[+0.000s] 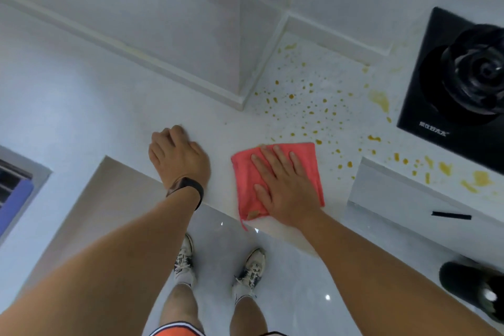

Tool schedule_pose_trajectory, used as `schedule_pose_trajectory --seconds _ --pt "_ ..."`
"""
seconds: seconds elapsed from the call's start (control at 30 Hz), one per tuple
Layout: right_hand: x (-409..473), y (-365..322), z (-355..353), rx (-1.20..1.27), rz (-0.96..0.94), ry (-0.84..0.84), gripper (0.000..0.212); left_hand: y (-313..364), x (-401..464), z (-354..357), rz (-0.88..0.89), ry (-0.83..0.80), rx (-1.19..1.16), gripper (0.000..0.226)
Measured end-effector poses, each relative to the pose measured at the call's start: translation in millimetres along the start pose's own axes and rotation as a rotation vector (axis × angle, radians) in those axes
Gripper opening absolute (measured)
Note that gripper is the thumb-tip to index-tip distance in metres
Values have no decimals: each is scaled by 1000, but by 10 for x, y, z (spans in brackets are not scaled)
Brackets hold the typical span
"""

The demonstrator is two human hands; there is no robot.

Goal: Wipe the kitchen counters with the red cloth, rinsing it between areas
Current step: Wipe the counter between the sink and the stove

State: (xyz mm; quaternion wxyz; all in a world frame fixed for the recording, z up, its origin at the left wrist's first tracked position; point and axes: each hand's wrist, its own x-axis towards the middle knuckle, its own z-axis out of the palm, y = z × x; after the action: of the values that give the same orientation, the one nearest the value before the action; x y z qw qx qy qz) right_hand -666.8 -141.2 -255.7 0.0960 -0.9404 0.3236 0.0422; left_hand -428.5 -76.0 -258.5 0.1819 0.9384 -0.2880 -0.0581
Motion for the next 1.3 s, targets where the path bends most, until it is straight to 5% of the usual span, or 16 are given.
schedule_pose_trajectory --seconds 0.6,0.97,1.07,1.3 --pt "1375 -400 -124 13 -267 -32 62 26 57 44 -43 -44 -40 34" --pt "197 -216 -22 89 105 49 60 84 11 -74 -57 -87 -26 36" --pt "171 -278 -50 133 280 46 63 81 -2 -89 -56 -99 -27 35" --pt "706 31 -150 70 330 20 66 91 28 -49 -72 -94 2 37"
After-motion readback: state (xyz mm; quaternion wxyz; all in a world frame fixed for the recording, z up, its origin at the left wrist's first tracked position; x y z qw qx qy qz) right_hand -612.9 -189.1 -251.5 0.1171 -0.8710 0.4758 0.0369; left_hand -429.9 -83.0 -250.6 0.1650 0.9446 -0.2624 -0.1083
